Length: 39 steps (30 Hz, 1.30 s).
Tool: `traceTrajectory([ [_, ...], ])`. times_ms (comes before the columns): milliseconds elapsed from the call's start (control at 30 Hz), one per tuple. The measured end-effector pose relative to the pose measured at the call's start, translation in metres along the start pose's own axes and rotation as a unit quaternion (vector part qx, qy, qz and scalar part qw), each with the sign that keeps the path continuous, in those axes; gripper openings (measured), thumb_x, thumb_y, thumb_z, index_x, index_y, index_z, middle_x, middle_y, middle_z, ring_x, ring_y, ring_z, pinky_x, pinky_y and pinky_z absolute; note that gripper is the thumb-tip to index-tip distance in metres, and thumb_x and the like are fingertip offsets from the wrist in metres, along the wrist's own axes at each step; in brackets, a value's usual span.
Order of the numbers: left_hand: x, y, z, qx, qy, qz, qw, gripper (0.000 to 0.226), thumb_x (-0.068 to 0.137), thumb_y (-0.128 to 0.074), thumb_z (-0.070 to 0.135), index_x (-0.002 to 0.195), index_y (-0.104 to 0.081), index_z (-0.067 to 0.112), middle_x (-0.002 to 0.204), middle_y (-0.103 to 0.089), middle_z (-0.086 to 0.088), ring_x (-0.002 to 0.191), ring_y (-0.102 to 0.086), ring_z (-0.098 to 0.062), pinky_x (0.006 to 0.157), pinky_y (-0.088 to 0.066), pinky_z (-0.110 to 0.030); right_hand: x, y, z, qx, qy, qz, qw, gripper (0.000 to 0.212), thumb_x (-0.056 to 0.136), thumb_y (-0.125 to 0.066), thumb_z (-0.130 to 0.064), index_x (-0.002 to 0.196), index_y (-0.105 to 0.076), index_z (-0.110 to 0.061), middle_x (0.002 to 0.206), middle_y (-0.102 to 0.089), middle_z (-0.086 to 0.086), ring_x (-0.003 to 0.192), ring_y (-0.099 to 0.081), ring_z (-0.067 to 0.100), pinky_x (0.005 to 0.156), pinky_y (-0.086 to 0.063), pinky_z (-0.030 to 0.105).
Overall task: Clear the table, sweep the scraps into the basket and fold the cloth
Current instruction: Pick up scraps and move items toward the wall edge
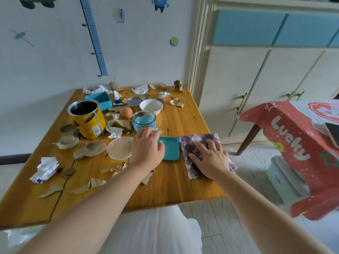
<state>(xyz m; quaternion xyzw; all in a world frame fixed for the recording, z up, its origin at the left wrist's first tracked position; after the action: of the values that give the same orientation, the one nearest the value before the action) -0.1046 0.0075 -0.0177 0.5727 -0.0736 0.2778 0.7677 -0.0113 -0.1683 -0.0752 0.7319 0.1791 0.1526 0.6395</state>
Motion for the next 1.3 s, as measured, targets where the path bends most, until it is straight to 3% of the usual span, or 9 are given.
traceTrajectory([
  [267, 0.004, 0.000, -0.023, 0.011, 0.034, 0.004, 0.999, 0.029, 0.081, -0.051, 0.020, 0.095, -0.072, 0.006, 0.098, -0.067, -0.013, 0.094, -0.060, -0.035, 0.075, -0.050, -0.043, 0.006, 0.005, -0.026, 0.023, 0.055, 0.087, 0.994, 0.033, 0.094, -0.041, -0.038, 0.124, -0.050, -0.027, 0.118, -0.049, 0.004, 0.116, -0.041, 0.026, 0.092, -0.039, 0.039],
  [467, 0.002, 0.010, -0.032, 0.002, 0.037, 0.001, 0.999, 0.049, 0.087, -0.032, 0.036, 0.090, -0.074, 0.010, 0.096, -0.069, -0.008, 0.092, -0.060, -0.031, 0.076, -0.050, -0.040, 0.013, 0.008, -0.022, 0.058, 0.076, 0.076, 0.993, 0.030, 0.094, -0.045, -0.031, 0.120, -0.056, -0.023, 0.115, -0.053, 0.004, 0.111, -0.046, 0.025, 0.083, -0.043, 0.035],
  [633, 0.008, 0.024, -0.040, -0.008, 0.047, 0.005, 0.999, 0.049, 0.087, -0.033, 0.038, 0.097, -0.072, 0.010, 0.099, -0.069, -0.008, 0.096, -0.060, -0.030, 0.076, -0.051, -0.041, 0.041, 0.038, 0.000, 0.185, -0.067, 0.171, 0.965, 0.026, 0.095, -0.044, -0.021, 0.116, -0.057, -0.013, 0.116, -0.054, 0.012, 0.109, -0.046, 0.030, 0.078, -0.040, 0.034],
  [767, 0.038, 0.035, -0.045, -0.010, 0.046, 0.028, 0.998, 0.037, 0.084, -0.045, 0.027, 0.103, -0.070, 0.006, 0.103, -0.067, -0.012, 0.101, -0.059, -0.033, 0.082, -0.049, -0.043, 0.075, 0.032, 0.005, 0.148, -0.173, 0.132, 0.965, 0.030, 0.094, -0.041, -0.020, 0.121, -0.053, -0.014, 0.121, -0.049, 0.013, 0.113, -0.042, 0.032, 0.086, -0.040, 0.037],
  [867, 0.066, 0.041, -0.046, -0.005, 0.040, 0.043, 0.998, 0.037, 0.083, -0.045, 0.026, 0.103, -0.069, 0.005, 0.102, -0.067, -0.012, 0.101, -0.057, -0.034, 0.083, -0.048, -0.042, 0.090, 0.016, -0.004, 0.066, -0.195, 0.117, 0.972, 0.033, 0.091, -0.042, -0.019, 0.122, -0.052, -0.016, 0.119, -0.049, 0.011, 0.110, -0.042, 0.031, 0.085, -0.040, 0.039],
  [1133, 0.144, 0.026, -0.044, 0.001, 0.011, 0.023, 1.000, 0.030, 0.091, -0.047, 0.023, 0.113, -0.063, 0.011, 0.113, -0.060, -0.005, 0.113, -0.046, -0.023, 0.091, -0.038, -0.032, 0.165, 0.011, -0.003, 0.077, -0.269, 0.127, 0.952, 0.035, 0.089, -0.039, -0.015, 0.121, -0.051, -0.008, 0.120, -0.047, 0.014, 0.111, -0.040, 0.034, 0.091, -0.037, 0.045],
  [1300, 0.194, 0.018, -0.055, 0.030, 0.016, -0.012, 0.999, 0.033, 0.093, -0.041, 0.024, 0.119, -0.058, 0.013, 0.120, -0.056, -0.005, 0.116, -0.042, -0.022, 0.092, -0.037, -0.030, 0.224, 0.012, -0.009, 0.068, -0.226, 0.130, 0.963, 0.035, 0.088, -0.039, -0.012, 0.120, -0.053, -0.008, 0.121, -0.046, 0.015, 0.112, -0.039, 0.035, 0.093, -0.036, 0.046],
])
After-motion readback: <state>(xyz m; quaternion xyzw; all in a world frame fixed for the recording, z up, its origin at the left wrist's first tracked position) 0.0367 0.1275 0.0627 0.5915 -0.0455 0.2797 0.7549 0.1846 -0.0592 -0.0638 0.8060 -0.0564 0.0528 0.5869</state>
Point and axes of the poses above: each hand's wrist, its own x-axis towards the middle knuckle, its own y-axis out of the back of the hand, z = x × y, the point moved 7 cm from there along x, towards the middle knuckle
